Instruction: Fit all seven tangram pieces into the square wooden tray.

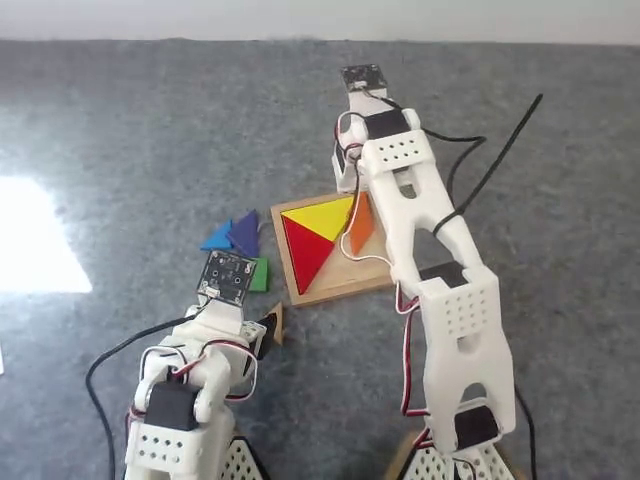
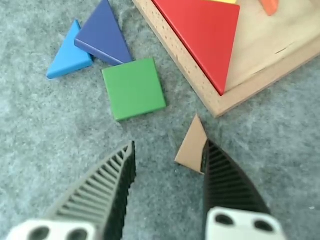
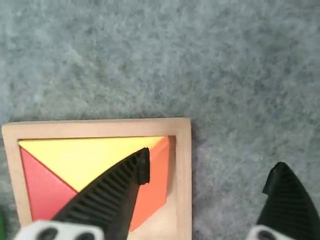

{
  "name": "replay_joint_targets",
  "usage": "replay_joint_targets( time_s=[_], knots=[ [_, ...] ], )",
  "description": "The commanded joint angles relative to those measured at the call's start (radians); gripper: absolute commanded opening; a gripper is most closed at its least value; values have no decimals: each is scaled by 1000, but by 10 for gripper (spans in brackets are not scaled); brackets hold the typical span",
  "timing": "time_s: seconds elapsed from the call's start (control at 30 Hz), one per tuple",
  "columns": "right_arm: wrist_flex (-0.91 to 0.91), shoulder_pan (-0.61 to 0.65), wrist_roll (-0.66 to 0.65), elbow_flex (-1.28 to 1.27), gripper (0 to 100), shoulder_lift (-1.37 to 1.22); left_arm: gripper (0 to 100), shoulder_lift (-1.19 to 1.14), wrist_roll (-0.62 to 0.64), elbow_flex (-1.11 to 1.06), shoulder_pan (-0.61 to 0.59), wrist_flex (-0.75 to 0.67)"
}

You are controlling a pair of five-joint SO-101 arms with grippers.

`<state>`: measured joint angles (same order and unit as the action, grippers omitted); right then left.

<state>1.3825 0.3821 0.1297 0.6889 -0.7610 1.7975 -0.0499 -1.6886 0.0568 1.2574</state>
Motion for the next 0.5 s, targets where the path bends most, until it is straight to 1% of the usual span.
replay_joint_targets(
  time_s=[0.0,0.13,0.3,0.47],
  knots=[
    [-25,13,0,55,368,-15,207,21,-14,5,5,5],
    [-28,4,-3,54,368,-41,207,21,-14,5,5,5],
    [-25,-30,-48,55,369,-62,207,21,-14,5,5,5],
    [-18,-51,-49,57,369,-28,207,21,-14,5,5,5]
  ],
)
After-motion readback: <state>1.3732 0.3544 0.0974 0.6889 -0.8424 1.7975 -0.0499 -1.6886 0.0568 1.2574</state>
